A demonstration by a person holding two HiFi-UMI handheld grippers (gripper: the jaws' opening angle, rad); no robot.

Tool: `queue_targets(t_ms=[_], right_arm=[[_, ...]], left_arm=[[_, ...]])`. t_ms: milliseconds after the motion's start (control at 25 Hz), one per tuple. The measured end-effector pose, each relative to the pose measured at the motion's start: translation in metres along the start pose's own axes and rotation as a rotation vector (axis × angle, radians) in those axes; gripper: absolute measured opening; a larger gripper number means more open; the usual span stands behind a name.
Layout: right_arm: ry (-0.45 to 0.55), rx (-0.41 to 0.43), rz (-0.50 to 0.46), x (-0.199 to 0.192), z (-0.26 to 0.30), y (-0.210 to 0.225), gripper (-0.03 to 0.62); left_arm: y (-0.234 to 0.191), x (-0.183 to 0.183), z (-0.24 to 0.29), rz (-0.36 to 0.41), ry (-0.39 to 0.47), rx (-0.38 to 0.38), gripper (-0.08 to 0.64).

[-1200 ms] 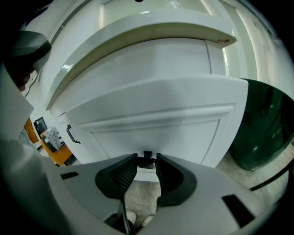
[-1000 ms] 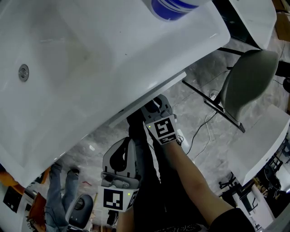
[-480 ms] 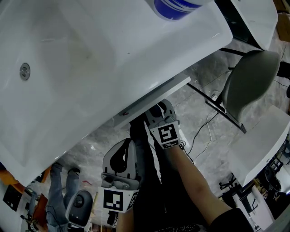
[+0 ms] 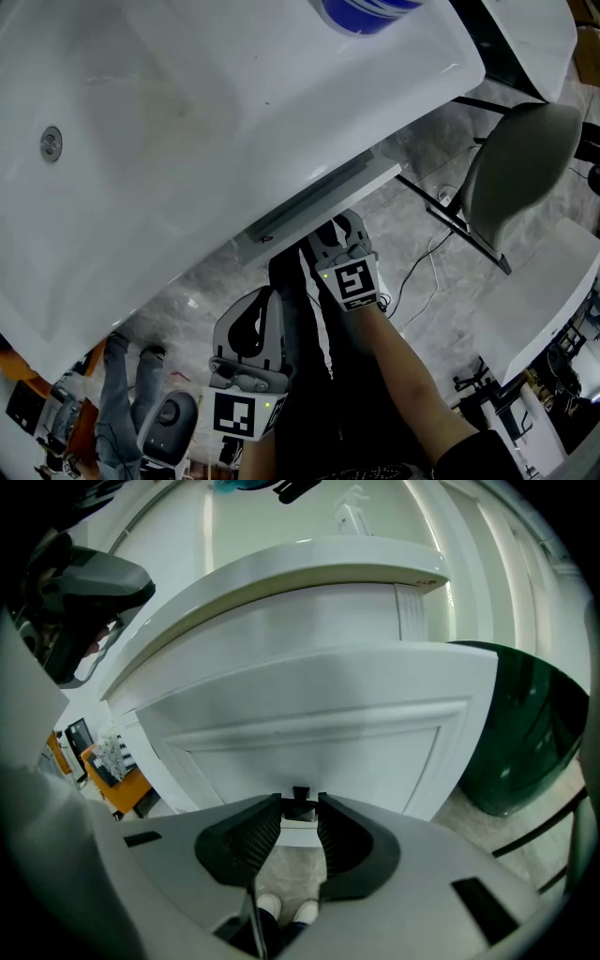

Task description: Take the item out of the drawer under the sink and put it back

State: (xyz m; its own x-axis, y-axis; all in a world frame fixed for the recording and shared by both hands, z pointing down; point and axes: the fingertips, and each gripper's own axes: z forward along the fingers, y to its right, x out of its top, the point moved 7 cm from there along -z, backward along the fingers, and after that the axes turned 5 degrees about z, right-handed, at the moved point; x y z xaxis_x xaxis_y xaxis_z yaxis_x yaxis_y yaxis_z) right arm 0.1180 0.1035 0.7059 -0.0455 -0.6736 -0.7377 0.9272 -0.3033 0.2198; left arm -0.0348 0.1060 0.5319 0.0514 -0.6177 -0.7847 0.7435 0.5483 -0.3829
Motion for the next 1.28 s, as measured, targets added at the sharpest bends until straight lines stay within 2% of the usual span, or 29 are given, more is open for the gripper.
queue_targets(t_ms=[400, 560, 680, 1040, 1080, 1160, 1280], right_arm=[[-0.028, -0.003, -0.014, -0.013, -0.022, -0.002, 0.127], [-0.04, -0.001, -0.017, -0.016, -0.025, -0.001, 0.127], [-0.054, 0.004, -0.018, -0.016, -0.023, 0.0, 0.129], [-0.129, 0.003, -0.007, -0.004, -0.032, -0.002, 0.129], [-0.119, -0.003, -0.001, 0.0, -0.038, -0.002, 0.121], [-0.104, -0.01, 0.005, 0.01, -0.053, -0.001, 0.041], [-0.101, -0.003, 0.029, 0.025, -0.073, 0.001, 0.018]], left_arm=[[0.003, 0.0, -0.004, -0.006, 0.008, 0.005, 0.005], [0.002, 0.001, -0.004, -0.031, 0.007, 0.023, 0.005], [0.002, 0.006, -0.002, -0.021, 0.034, 0.004, 0.005], [0.007, 0.027, -0.008, 0.004, 0.048, -0.004, 0.005], [0.007, 0.03, -0.01, 0.004, 0.049, 0.001, 0.005], [0.007, 0.04, -0.011, -0.002, 0.068, 0.012, 0.005], [0.007, 0.053, -0.015, 0.006, 0.084, 0.009, 0.005]])
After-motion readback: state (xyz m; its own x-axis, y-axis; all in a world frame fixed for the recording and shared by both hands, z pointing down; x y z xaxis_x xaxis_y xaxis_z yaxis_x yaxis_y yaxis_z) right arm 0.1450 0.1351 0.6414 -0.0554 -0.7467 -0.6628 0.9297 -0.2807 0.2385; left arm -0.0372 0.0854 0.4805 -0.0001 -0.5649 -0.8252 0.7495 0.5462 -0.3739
